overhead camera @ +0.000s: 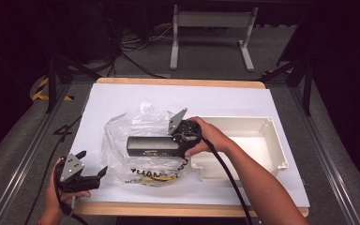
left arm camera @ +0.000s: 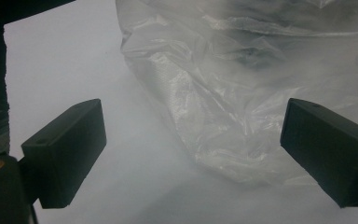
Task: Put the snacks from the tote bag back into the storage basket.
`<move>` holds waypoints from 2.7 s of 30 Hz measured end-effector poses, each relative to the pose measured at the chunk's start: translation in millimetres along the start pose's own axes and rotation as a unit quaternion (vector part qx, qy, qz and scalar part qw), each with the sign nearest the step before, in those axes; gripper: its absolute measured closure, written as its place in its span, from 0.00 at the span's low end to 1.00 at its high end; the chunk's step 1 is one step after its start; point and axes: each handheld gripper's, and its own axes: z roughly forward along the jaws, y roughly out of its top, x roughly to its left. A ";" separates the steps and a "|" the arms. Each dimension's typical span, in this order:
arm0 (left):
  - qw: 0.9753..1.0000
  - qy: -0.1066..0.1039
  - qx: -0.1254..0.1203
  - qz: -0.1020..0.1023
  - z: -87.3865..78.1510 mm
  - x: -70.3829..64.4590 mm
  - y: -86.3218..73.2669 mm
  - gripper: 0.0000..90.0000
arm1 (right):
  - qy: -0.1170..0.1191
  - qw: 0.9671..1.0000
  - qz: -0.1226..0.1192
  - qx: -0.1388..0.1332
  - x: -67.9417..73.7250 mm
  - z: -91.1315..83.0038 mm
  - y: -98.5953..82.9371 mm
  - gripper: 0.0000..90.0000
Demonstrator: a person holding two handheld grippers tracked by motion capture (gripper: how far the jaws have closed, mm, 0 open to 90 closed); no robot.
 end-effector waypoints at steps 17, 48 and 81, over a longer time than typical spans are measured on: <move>1.000 -0.003 0.002 0.002 0.2 0.2 -0.6 0.08 | -0.009 1.000 0.012 0.026 -9.3 12.8 2.9 0.38; 1.000 -0.003 0.001 -0.006 -0.5 3.6 -2.3 0.08 | -0.003 0.999 -0.041 0.011 -2.6 5.7 11.4 0.48; 1.000 -0.002 0.005 -0.009 0.1 4.8 -3.5 0.08 | -0.028 0.997 -0.061 -0.040 3.2 -45.3 20.4 0.48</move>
